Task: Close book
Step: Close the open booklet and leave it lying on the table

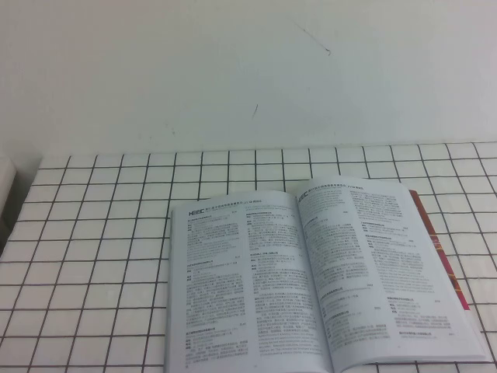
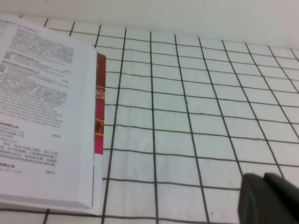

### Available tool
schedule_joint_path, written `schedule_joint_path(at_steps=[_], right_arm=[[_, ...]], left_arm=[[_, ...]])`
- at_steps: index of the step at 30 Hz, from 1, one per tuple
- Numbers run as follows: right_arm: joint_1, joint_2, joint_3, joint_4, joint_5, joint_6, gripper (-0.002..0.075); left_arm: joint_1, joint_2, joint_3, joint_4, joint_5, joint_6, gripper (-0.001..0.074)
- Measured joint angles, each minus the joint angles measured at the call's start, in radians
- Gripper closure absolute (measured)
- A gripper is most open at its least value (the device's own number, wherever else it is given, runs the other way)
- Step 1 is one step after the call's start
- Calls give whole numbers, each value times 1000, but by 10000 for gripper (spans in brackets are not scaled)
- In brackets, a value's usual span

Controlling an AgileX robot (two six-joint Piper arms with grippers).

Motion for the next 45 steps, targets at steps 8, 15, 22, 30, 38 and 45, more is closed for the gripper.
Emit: schedule_joint_path(at_steps=[8, 15, 22, 30, 38, 45], right_arm=[[0, 0, 0, 0, 0, 0, 729], [0, 0, 0, 0, 0, 0, 729], [0, 0, 9, 0, -95, 0, 729], [0, 0, 9, 0, -328, 2, 729], [0, 0, 9, 0, -80, 22, 729], [0, 0, 5, 0, -22, 22, 729]], left_arm=[[0, 0, 0, 0, 0, 13, 738], [0, 0, 2, 0, -29, 25, 738], [0, 0, 6, -57, -158, 25, 738], [0, 0, 6, -154, -333, 25, 738], [0, 0, 6, -85, -346, 151, 738], [0, 0, 6, -53, -363, 207, 738]])
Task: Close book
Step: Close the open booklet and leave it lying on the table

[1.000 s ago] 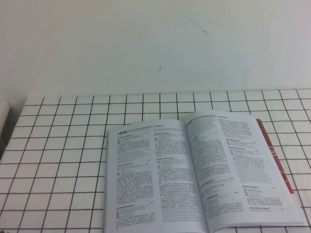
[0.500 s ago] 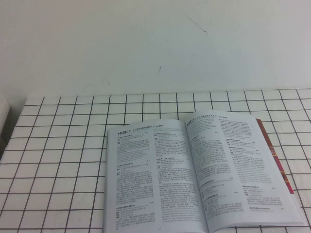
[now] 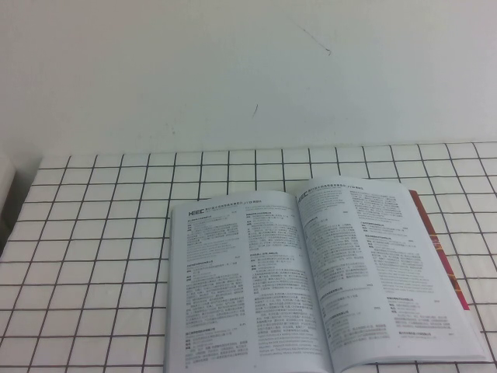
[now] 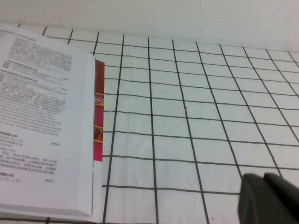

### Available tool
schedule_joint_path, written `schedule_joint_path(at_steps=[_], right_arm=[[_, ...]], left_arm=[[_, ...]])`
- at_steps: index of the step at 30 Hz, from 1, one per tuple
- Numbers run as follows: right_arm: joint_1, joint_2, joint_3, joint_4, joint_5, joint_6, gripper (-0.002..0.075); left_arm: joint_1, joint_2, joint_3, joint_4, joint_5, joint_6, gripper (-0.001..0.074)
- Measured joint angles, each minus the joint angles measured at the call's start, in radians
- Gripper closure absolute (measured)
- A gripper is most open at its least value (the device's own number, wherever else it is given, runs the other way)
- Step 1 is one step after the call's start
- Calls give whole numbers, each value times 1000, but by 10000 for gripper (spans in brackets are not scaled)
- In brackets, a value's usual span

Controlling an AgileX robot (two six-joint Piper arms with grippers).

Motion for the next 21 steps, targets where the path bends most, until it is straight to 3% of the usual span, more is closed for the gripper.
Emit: schedule_joint_path(at_steps=[4, 7, 15, 21], right_arm=[[0, 0, 0, 0, -15, 1, 729], [0, 0, 6, 0, -115, 6, 729], [0, 0, 6, 61, -649, 9, 729], [0, 0, 6, 69, -893, 11, 729]], left_arm=[[0, 0, 0, 0, -89, -12, 738], [0, 0, 0, 0, -270, -55, 738], [0, -2, 0, -4, -1014, -214, 738], [0, -2, -16, -67, -1148, -207, 738]])
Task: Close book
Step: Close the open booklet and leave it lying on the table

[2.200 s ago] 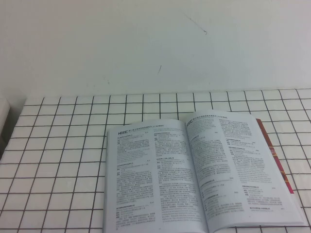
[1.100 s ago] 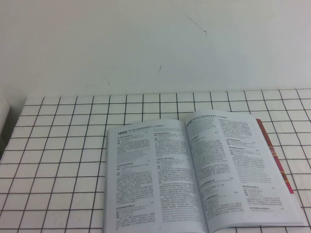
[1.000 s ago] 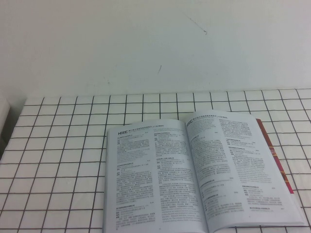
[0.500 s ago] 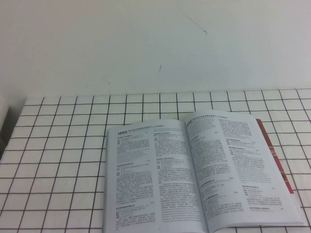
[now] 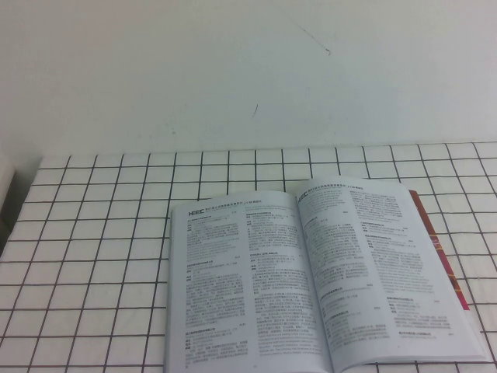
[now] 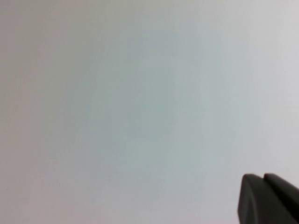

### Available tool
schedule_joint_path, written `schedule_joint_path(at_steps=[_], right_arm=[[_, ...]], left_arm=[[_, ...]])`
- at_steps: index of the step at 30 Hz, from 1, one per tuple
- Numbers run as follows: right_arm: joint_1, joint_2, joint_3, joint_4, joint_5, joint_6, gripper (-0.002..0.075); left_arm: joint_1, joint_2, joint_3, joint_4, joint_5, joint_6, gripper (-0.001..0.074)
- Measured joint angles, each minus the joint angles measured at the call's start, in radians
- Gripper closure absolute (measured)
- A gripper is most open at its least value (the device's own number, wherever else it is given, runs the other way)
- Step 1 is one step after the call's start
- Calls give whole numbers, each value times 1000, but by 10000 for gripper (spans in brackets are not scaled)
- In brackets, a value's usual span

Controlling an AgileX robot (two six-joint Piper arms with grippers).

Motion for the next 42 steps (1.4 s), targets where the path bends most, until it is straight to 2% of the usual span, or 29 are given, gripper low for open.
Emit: schedule_joint_path(at_steps=[7, 11, 14, 18, 21, 24, 28, 32, 35, 42], right_arm=[[0, 0, -5, -4, -318, 29, 729], [0, 0, -115, -12, -309, 62, 729], [0, 0, -292, -12, -181, 69, 729], [0, 12, -543, -12, 62, 69, 729], [0, 77, -667, -12, 195, 69, 729], [0, 191, -759, -12, 383, 69, 729], [0, 354, -789, -12, 604, 69, 729], [0, 467, -787, -35, 747, 46, 729], [0, 520, -780, -36, 784, 36, 729], [1, 659, -780, 159, 920, 18, 729]], left_arm=[[0, 0, -124, 4, -18, -153, 738], [0, -2, -245, 122, 19, -166, 738], [0, -2, -367, 258, 160, -190, 738], [0, 6, -556, 356, 457, -302, 738], [0, 61, -676, 267, 688, -287, 738], [0, 162, -741, 97, 797, -174, 738], [0, 280, -751, -122, 875, -44, 738], [0, 346, -751, -193, 980, 117, 738], [0, 367, -751, -211, 1038, 175, 738], [0, 383, -751, -344, 1203, 196, 738]])
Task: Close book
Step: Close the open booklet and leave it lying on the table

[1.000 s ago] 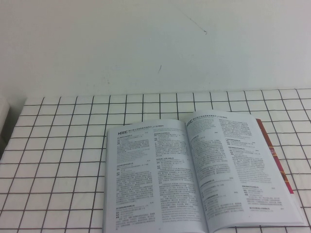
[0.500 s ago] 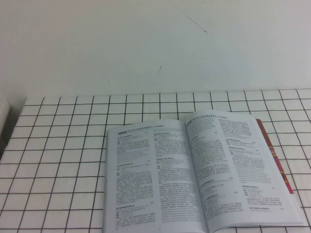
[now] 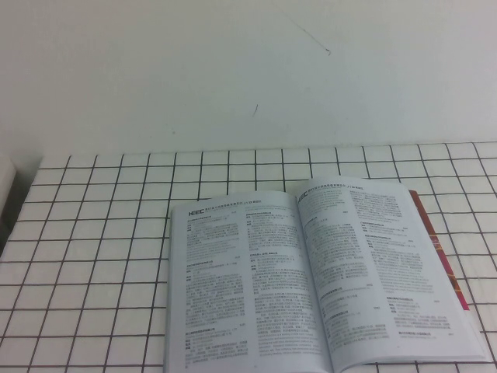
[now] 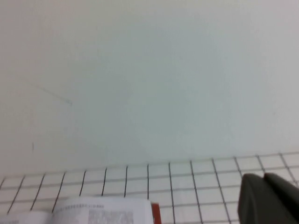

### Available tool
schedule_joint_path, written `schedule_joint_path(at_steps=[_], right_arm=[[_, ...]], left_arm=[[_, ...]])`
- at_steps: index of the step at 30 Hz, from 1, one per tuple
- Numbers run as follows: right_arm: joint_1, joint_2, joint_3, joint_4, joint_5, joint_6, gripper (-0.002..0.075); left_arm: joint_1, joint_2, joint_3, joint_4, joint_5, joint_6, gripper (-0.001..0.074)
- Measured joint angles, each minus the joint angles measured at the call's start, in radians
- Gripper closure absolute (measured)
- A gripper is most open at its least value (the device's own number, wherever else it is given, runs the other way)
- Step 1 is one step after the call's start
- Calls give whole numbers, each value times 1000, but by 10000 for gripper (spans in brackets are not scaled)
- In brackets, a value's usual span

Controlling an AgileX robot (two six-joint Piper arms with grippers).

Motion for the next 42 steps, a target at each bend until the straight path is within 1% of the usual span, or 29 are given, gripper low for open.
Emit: schedule_joint_path(at_steps=[2, 4, 7, 11, 15, 19, 23, 26, 32, 37, 42], right_arm=[[7, 42, 0, 53, 43, -53, 729], [35, 92, 0, 91, 79, -146, 729], [95, 165, -11, 119, 150, -296, 729], [173, 278, -57, 124, 246, -406, 729], [192, 384, -90, 145, 306, -429, 729], [192, 448, -99, 168, 310, -432, 729], [192, 466, -99, 189, 310, -436, 729], [192, 467, -99, 220, 306, -441, 729], [192, 541, -99, 273, 306, -484, 729], [192, 645, -99, 338, 306, -543, 729], [192, 762, -99, 364, 303, -573, 729]], left_arm=[[0, 29, 0, -4, 64, 0, 738], [0, 79, 0, -6, 115, -24, 738], [2, 158, 0, -6, 136, -123, 738], [6, 284, 0, -6, 147, -244, 738], [48, 420, 0, -4, 212, -294, 738], [129, 560, 0, 5, 318, -296, 738], [174, 706, -34, 56, 440, -287, 738], [176, 815, -77, 90, 504, -287, 738], [175, 984, -101, 66, 524, -285, 738], [146, 1098, -102, -45, 535, -274, 738], [97, 1198, -102, -149, 553, -147, 738]])
